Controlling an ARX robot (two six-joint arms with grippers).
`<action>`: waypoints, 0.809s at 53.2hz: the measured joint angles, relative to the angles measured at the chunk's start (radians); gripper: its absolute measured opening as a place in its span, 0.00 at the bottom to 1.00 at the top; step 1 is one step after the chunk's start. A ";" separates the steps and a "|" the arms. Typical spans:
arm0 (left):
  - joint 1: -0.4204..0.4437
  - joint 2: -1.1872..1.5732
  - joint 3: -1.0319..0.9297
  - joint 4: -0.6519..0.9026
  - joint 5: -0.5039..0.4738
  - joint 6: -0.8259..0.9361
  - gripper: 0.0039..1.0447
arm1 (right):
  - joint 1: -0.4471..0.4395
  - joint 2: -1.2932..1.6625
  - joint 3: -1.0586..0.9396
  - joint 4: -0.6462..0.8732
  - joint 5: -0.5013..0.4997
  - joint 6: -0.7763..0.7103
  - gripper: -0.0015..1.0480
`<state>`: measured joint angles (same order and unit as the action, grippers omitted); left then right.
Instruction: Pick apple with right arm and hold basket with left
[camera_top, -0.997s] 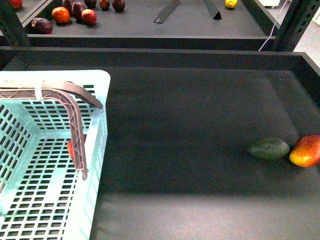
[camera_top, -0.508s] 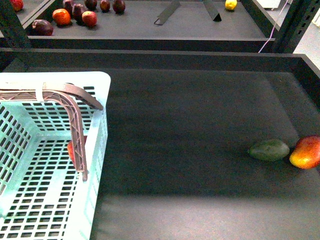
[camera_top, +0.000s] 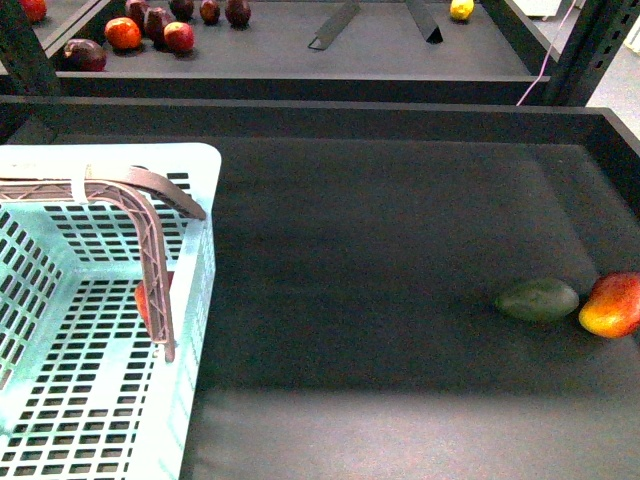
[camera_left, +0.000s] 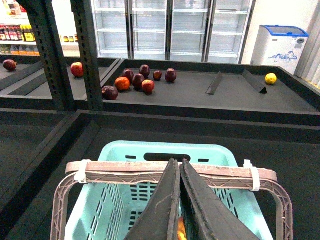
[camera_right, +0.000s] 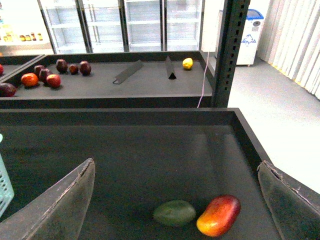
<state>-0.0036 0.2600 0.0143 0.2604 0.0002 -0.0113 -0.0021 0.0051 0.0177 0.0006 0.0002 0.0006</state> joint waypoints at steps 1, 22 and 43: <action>0.000 -0.006 0.000 -0.006 0.000 0.000 0.03 | 0.000 0.000 0.000 0.000 0.000 0.000 0.92; 0.000 -0.175 0.000 -0.209 0.000 0.000 0.03 | 0.000 0.000 0.000 0.000 0.000 0.000 0.92; 0.000 -0.254 0.000 -0.259 0.000 0.000 0.03 | 0.000 0.000 0.000 0.000 0.000 0.000 0.92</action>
<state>-0.0036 0.0063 0.0143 0.0013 -0.0002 -0.0109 -0.0021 0.0051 0.0177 0.0006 0.0002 0.0006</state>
